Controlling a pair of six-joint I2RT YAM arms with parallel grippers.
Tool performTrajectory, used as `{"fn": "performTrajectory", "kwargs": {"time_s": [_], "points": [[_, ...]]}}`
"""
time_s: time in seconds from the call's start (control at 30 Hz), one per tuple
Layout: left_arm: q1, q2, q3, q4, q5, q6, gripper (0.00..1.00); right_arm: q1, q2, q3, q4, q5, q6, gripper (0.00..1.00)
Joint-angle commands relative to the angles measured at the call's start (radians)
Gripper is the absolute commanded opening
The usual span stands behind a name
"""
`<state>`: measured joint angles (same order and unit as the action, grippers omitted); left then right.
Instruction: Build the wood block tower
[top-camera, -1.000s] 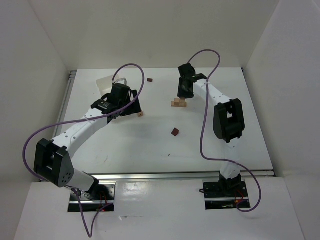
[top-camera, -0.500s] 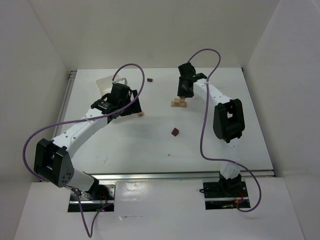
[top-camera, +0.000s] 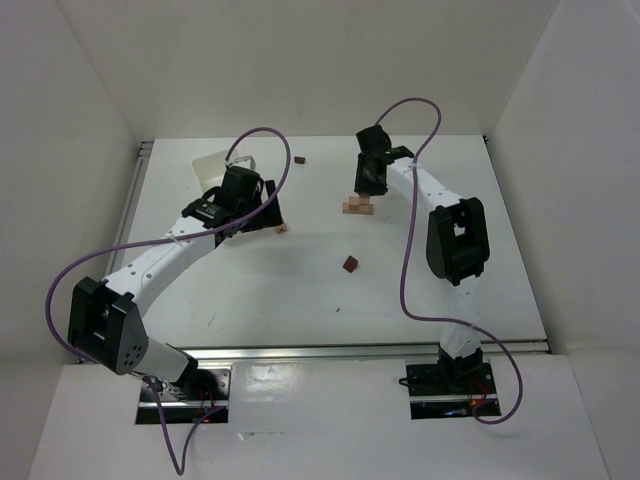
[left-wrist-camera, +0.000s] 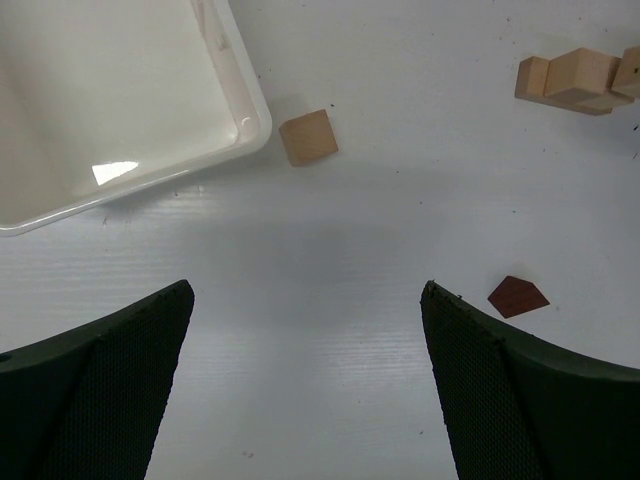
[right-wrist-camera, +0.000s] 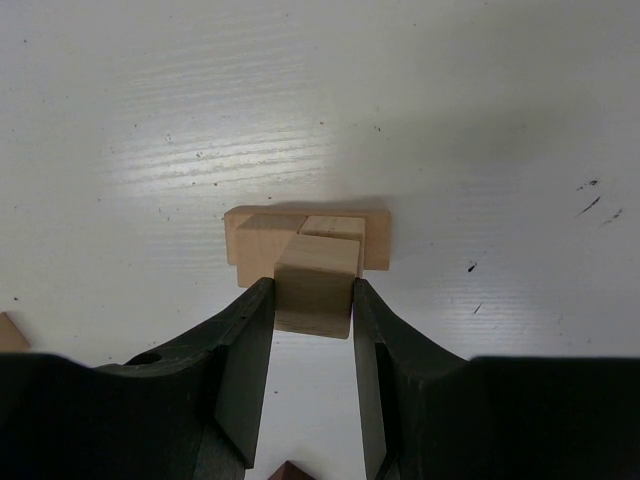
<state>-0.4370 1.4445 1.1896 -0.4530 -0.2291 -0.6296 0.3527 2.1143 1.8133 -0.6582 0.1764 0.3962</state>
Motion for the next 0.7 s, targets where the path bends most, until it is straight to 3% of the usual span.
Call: {"fn": "performTrajectory", "kwargs": {"time_s": [0.0, 0.67], "points": [[0.004, 0.004, 0.039, 0.025, 0.011, 0.014, 1.00, -0.004, -0.011, 0.035, 0.019, 0.020, 0.009, 0.32], [0.004, 0.004, 0.039, 0.034, 0.011, 0.014, 1.00, -0.004, -0.011, -0.002, 0.046, 0.025, -0.002, 0.34]]}}
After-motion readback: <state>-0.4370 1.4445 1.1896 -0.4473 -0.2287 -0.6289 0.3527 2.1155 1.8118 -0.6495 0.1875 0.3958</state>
